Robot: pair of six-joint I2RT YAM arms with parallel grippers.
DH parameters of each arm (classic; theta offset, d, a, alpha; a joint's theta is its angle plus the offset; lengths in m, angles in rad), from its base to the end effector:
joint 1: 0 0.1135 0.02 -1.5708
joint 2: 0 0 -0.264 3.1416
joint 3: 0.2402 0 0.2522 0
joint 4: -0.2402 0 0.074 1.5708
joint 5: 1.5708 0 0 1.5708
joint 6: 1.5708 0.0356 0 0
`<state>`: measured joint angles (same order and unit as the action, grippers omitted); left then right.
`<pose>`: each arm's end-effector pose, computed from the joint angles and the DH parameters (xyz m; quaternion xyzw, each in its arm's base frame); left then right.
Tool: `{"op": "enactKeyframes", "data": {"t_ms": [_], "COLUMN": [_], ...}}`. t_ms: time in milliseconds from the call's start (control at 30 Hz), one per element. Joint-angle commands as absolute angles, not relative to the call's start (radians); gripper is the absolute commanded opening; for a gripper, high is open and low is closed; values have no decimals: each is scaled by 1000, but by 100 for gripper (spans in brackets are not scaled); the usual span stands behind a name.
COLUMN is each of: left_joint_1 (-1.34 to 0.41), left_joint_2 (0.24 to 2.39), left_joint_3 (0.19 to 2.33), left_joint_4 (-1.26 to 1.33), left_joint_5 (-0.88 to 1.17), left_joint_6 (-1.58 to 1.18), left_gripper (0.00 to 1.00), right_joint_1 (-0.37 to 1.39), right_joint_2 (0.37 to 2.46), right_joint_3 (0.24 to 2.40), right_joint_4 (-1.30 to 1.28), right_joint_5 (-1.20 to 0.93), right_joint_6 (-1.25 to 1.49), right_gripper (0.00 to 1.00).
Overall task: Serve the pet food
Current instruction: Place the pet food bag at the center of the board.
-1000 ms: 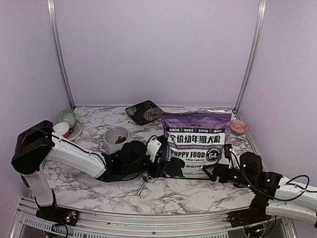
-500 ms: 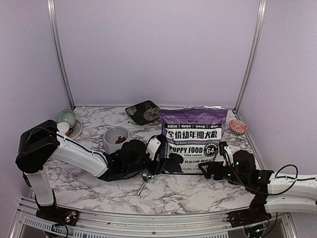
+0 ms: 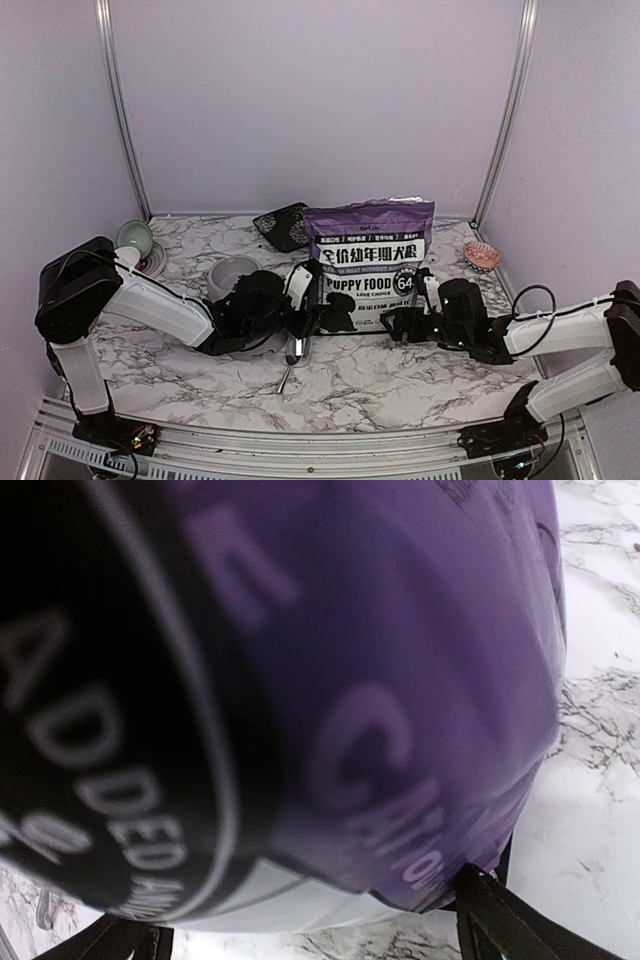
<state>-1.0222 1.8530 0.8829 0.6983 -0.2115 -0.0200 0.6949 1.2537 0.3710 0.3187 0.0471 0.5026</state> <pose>0.2078 -0.3257 0.1697 0.3245 0.7252 -0.2265 0.5634 0.1794 0.1474 0.1547 -0.0728 0.8728 0.2548 0.4100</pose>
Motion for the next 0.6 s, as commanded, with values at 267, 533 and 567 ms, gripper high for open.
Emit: {"op": "enactKeyframes", "data": {"t_ms": [267, 533, 567], "left_joint_1": [-918, -848, -840], "left_joint_2": [1890, 1940, 1948], "left_joint_3": [904, 965, 976], "left_joint_4": [762, 773, 773], "left_joint_5": [-200, -185, -182], "left_joint_6": [41, 58, 60], "left_gripper": [63, 64, 64], "right_joint_1": [689, 668, 667], "right_joint_2": [1514, 1659, 1677], "right_joint_3": [631, 752, 768], "right_joint_4": [450, 519, 523], "right_joint_5": [-3, 8, 12], "right_joint_6": [373, 343, 335], "right_gripper": [95, 95, 95]}}
